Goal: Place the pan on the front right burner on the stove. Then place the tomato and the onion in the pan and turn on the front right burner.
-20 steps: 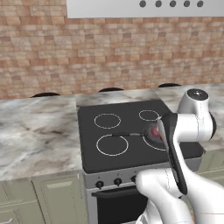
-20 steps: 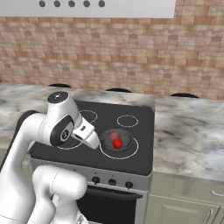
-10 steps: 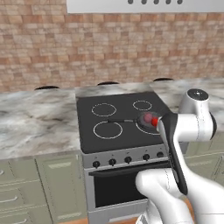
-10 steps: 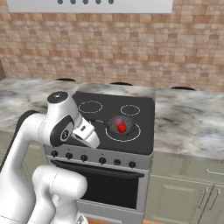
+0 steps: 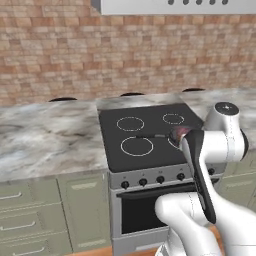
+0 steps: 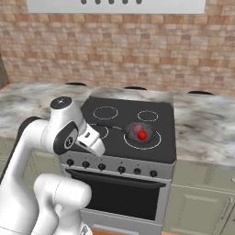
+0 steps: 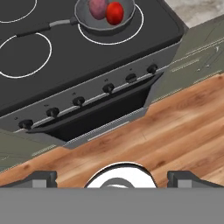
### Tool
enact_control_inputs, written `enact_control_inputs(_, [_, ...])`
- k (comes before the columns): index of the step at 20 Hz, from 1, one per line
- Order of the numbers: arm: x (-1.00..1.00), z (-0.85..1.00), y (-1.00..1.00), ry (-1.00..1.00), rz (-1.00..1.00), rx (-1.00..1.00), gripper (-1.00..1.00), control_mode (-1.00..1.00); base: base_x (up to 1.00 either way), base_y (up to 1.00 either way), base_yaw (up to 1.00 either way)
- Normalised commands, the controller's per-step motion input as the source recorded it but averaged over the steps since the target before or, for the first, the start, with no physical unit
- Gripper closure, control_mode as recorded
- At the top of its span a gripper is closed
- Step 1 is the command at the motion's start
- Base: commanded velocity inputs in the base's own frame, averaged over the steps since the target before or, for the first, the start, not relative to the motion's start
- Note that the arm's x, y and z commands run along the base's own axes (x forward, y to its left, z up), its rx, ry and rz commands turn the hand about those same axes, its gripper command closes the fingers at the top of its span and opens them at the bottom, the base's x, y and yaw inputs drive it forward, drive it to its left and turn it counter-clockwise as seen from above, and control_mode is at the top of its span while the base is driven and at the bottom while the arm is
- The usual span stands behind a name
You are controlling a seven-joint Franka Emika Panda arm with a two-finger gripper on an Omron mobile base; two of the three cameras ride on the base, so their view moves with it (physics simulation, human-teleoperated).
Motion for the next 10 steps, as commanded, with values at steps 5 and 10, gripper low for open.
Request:
enact_control_inputs(5, [0.0, 0.0, 0.0, 0.0, 0.0, 0.0, -1.0, 1.0, 0.0, 0.48, -0.02])
enact_control_inputs(10, [0.0, 0.0, 0.0, 0.0, 0.0, 0.0, -1.0, 1.0, 0.0, 0.34, 0.0])
